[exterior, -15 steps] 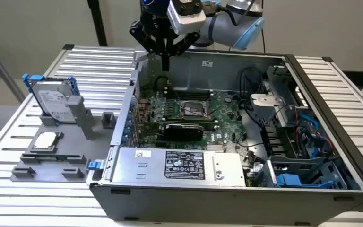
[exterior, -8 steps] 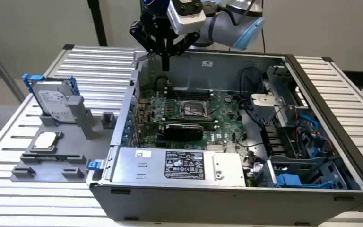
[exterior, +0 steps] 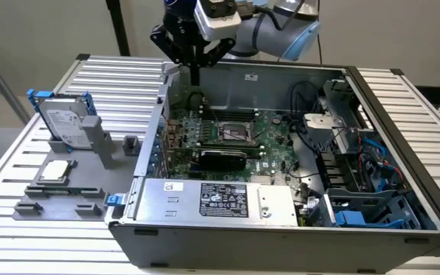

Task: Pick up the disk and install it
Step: 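Reach for the disk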

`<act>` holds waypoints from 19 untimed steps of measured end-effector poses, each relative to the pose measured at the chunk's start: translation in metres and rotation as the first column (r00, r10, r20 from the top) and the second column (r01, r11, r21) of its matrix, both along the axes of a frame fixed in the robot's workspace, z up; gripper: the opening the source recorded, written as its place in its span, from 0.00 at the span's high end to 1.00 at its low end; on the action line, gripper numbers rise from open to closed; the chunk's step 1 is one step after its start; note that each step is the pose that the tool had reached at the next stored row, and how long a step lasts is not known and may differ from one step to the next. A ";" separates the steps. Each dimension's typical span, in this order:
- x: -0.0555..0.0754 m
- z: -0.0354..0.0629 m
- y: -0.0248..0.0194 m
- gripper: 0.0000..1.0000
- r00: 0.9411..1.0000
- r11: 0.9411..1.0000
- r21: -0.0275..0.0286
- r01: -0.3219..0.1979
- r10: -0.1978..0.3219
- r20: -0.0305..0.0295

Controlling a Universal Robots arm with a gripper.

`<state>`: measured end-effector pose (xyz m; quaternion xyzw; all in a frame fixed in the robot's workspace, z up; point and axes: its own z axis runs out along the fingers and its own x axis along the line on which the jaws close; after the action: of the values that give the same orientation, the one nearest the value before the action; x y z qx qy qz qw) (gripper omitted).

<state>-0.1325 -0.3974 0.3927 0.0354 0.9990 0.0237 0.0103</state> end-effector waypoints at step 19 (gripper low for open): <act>-0.086 0.0000 0.0107 1.00 1.000 1.000 0.000 0.000 0.000 -0.009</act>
<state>-0.2188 -0.3867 0.3926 0.0355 0.9991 0.0236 0.0059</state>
